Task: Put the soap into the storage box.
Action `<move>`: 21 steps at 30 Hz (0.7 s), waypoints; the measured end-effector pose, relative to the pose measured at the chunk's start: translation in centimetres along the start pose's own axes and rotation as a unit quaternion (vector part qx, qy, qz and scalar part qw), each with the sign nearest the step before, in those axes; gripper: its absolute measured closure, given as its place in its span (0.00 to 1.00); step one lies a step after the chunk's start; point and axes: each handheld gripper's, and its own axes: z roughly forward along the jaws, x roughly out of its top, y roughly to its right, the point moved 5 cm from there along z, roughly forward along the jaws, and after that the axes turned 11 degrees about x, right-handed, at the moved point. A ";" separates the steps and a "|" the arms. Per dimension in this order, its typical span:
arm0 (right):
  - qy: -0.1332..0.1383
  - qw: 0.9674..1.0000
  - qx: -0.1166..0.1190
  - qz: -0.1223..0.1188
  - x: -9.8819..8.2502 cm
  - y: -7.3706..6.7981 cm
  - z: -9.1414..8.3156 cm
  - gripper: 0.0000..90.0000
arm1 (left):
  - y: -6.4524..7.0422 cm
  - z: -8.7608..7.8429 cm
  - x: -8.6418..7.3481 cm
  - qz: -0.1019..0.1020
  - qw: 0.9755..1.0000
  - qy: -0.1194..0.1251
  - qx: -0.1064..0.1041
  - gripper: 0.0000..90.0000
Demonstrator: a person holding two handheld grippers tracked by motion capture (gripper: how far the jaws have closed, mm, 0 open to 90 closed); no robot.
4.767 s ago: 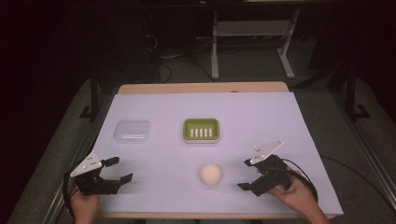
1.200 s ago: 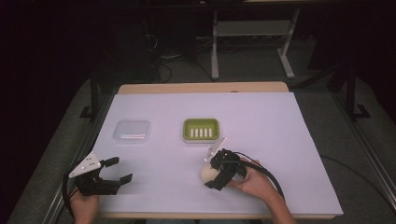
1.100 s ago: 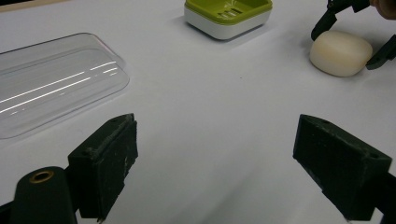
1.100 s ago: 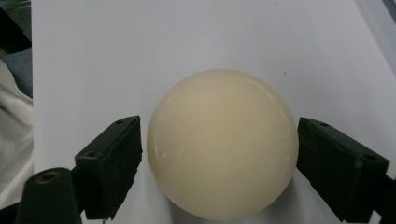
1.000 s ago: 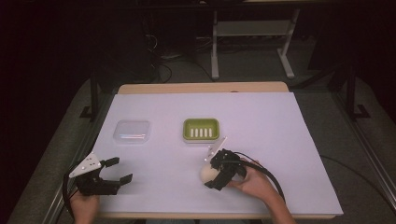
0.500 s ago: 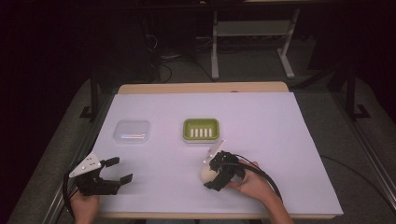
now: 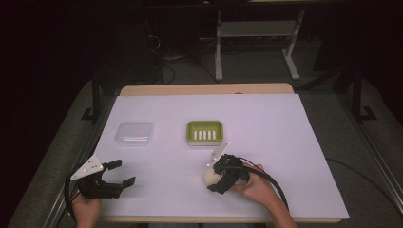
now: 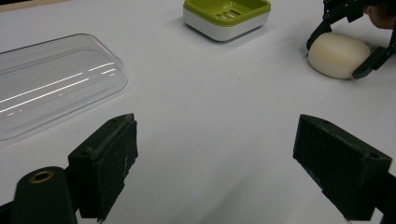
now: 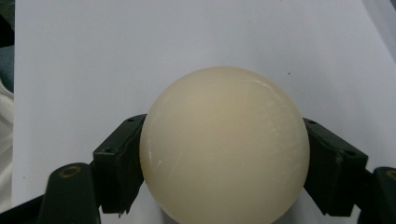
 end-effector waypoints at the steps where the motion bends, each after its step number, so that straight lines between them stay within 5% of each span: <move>1: 0.000 1.000 0.000 -0.001 0.0 0.0 0.0 0.25 | 0.0 0.0 0.0 -0.002 1.000 0.001 0.000 0.15; 21: 0.015 1.000 0.011 0.002 0.5 -0.5 -0.8 0.26 | -0.2 -0.1 -0.1 -0.001 1.000 0.002 0.002 0.15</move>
